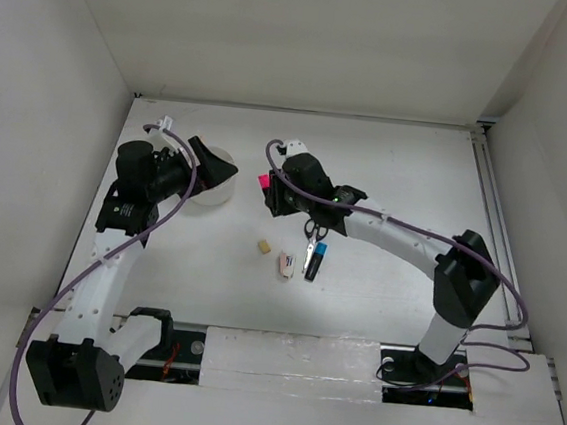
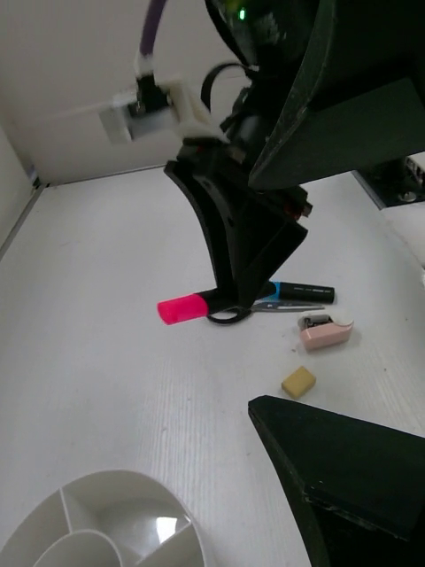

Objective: Sort the stationery into containers
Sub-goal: Pick up the pen from the center of the board.

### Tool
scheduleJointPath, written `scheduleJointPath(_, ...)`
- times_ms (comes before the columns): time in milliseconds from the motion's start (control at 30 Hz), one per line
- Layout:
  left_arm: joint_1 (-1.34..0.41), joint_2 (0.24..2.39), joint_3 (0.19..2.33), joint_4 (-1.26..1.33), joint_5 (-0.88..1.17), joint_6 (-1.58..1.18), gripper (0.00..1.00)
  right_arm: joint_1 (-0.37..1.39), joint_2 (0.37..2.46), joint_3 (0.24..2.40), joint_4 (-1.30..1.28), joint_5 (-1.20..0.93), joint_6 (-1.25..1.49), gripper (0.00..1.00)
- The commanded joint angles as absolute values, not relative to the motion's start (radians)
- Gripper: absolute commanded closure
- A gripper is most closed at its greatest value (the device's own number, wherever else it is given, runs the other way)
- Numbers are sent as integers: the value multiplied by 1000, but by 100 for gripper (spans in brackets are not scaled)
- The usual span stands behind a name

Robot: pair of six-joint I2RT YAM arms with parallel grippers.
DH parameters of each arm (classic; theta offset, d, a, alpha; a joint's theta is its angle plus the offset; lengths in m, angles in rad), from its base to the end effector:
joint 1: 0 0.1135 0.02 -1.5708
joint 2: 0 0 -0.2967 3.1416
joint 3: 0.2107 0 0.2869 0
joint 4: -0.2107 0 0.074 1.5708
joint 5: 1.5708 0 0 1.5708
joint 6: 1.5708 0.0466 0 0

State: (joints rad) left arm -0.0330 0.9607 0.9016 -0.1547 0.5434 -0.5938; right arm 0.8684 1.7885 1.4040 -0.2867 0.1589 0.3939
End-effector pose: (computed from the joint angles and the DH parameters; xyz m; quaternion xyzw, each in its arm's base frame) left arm 0.2440 -0.0322 0.3758 -0.0457 0.7673 -0.3851 0.5107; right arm 0.3032 0.3468 0.2789 -0.1774 0.8807 0.1980 0.3921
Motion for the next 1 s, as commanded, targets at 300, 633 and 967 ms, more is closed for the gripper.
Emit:
scheduleJointPath(300, -35, 968, 862, -34, 660, -650, 0, 957, 1694, 1500, -66, -2, 405, 100)
scheduleJointPath(633, -35, 989, 853, -12, 649, -650, 37, 997, 1657, 1509, -25, -43, 414, 100)
scheduleJointPath(967, -35, 1020, 853, 64, 721, -706, 100, 997, 1698, 1520, 24, -31, 423, 100)
